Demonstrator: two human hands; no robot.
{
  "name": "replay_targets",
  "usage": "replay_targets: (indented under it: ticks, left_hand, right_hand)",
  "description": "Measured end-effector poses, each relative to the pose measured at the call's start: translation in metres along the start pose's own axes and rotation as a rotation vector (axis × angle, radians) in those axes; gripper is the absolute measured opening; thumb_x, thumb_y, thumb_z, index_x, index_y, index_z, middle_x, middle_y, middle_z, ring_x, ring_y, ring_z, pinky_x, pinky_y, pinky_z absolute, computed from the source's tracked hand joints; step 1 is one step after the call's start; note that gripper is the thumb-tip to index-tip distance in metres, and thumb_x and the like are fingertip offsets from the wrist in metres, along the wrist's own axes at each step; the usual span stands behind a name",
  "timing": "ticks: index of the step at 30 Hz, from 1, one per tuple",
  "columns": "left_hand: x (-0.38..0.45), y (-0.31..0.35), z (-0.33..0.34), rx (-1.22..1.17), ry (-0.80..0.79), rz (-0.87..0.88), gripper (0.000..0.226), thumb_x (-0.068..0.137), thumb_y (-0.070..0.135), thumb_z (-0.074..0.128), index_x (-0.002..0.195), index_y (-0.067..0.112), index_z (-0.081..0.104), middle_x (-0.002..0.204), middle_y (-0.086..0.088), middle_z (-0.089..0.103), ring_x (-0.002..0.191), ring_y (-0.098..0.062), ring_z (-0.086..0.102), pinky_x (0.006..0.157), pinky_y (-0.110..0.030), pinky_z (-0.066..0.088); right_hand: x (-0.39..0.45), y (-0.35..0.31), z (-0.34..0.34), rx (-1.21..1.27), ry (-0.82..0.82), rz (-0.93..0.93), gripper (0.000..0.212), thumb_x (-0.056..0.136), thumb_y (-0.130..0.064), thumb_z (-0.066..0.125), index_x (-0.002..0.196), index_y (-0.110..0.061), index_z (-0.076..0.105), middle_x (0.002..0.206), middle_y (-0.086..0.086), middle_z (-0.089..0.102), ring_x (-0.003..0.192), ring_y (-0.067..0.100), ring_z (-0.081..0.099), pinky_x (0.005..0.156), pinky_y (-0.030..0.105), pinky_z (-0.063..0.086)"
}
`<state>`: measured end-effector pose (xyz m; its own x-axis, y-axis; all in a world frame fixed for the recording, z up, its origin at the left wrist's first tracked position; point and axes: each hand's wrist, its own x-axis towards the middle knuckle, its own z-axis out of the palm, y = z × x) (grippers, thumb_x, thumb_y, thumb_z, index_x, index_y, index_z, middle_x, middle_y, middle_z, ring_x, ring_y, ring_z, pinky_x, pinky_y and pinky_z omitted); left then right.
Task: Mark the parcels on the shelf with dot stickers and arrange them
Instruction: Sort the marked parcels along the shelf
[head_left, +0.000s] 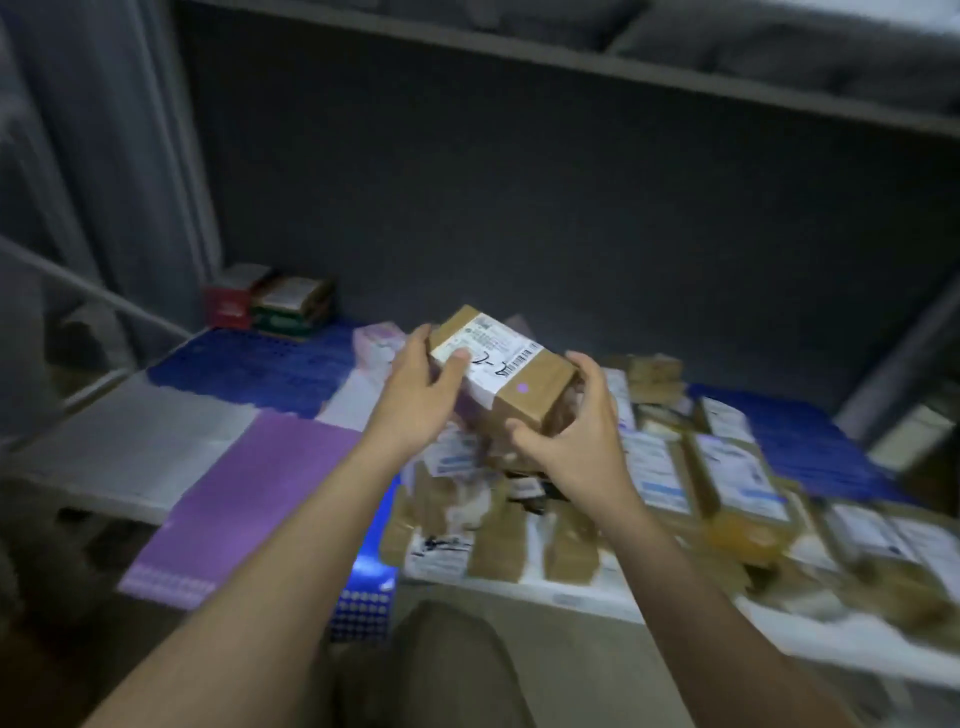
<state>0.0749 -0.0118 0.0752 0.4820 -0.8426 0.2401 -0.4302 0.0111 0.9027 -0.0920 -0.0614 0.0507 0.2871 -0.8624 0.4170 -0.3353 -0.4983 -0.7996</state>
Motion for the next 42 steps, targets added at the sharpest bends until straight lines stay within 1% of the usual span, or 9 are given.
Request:
replay_targets:
  ticks: [3,7,11,15,22,26,32,36,42]
  left_hand:
    - [-0.020,0.049,0.076,0.009,-0.159,0.050,0.053,0.096,0.040,0.046,0.141,0.018,0.033,0.137,-0.004,0.049,0.127,-0.020,0.045,0.106,-0.030,0.034]
    - [-0.044,0.097,0.170,0.019,-0.377,0.041,0.063,0.098,0.042,0.041,0.150,0.021,0.013,0.153,-0.002,0.028,0.139,-0.021,0.029,0.112,-0.035,0.025]
    - [-0.045,0.128,0.250,0.033,-0.507,0.085,0.068,0.099,0.042,0.041,0.152,0.025,0.003,0.156,0.001,0.024,0.141,-0.020,0.028,0.115,-0.037,0.024]
    - [-0.023,0.140,0.319,0.036,-0.594,0.126,0.056,0.099,0.036,0.041,0.149,0.034,0.016,0.146,0.005,0.042,0.130,-0.017,0.044,0.108,-0.042,0.037]
    - [0.039,0.124,0.407,0.389,-0.646,0.122,0.056,0.100,0.028,0.042,0.150,0.017,0.020,0.152,-0.005,0.032,0.134,-0.024,0.038,0.107,-0.031,0.034]
    - [0.062,0.110,0.436,0.562,-0.645,0.154,0.050,0.100,0.027,0.042,0.146,0.015,0.029,0.146,-0.007,0.041,0.124,-0.023,0.045,0.087,-0.024,0.032]
    - [0.105,0.079,0.475,0.665,-0.705,0.133,0.034,0.097,0.025,0.047,0.130,0.017,0.045,0.131,-0.006,0.054,0.105,-0.018,0.053,0.088,-0.029,0.043]
    - [0.138,0.053,0.499,0.887,-0.780,0.202,0.063,0.097,0.036,0.047,0.150,0.016,0.020,0.156,-0.008,0.023,0.140,-0.027,0.029,0.113,-0.035,0.029]
    - [0.174,0.032,0.520,1.010,-0.852,0.223,0.071,0.094,0.057,0.039,0.151,0.021,0.019,0.159,-0.005,0.013,0.145,-0.027,0.014,0.117,-0.039,0.018]
  right_hand:
    - [-0.026,0.025,-0.084,0.033,0.117,0.076,0.072,0.059,-0.037,0.078,0.113,-0.060,0.036,0.123,-0.019,0.050,0.123,0.016,0.047,0.101,0.043,0.044]
    - [-0.048,0.066,-0.176,-0.034,0.262,0.171,0.076,0.063,-0.036,0.081,0.124,-0.043,0.037,0.125,-0.014,0.045,0.125,0.016,0.042,0.101,0.039,0.042]
    - [-0.042,0.111,-0.248,-0.083,0.379,0.218,0.083,0.067,-0.028,0.081,0.135,-0.033,0.035,0.125,-0.013,0.039,0.128,0.019,0.035,0.103,0.043,0.040]
    - [-0.002,0.164,-0.285,-0.109,0.437,0.253,0.083,0.068,-0.030,0.081,0.137,-0.027,0.035,0.123,-0.015,0.038,0.129,0.021,0.034,0.104,0.042,0.039]
    - [0.072,0.258,-0.295,-0.115,0.568,0.369,0.086,0.067,-0.036,0.082,0.135,-0.013,0.035,0.137,0.004,0.041,0.129,0.025,0.030,0.101,0.038,0.034]
    - [0.100,0.302,-0.295,-0.181,0.526,0.440,0.097,0.070,-0.036,0.083,0.143,-0.012,0.024,0.146,0.007,0.031,0.136,0.030,0.022,0.107,0.045,0.030]
    - [0.132,0.353,-0.300,-0.297,0.436,0.503,0.100,0.071,-0.042,0.081,0.143,-0.004,0.021,0.149,0.015,0.021,0.138,0.037,0.016,0.112,0.047,0.022]
    - [0.155,0.383,-0.301,-0.358,0.305,0.597,0.104,0.073,-0.047,0.078,0.146,-0.006,0.016,0.152,0.017,0.012,0.141,0.038,0.010,0.113,0.047,0.020]
    - [0.192,0.412,-0.280,-0.258,0.198,0.632,0.109,0.069,-0.052,0.079,0.147,-0.011,0.015,0.149,0.012,0.012,0.140,0.038,0.014,0.111,0.047,0.025]
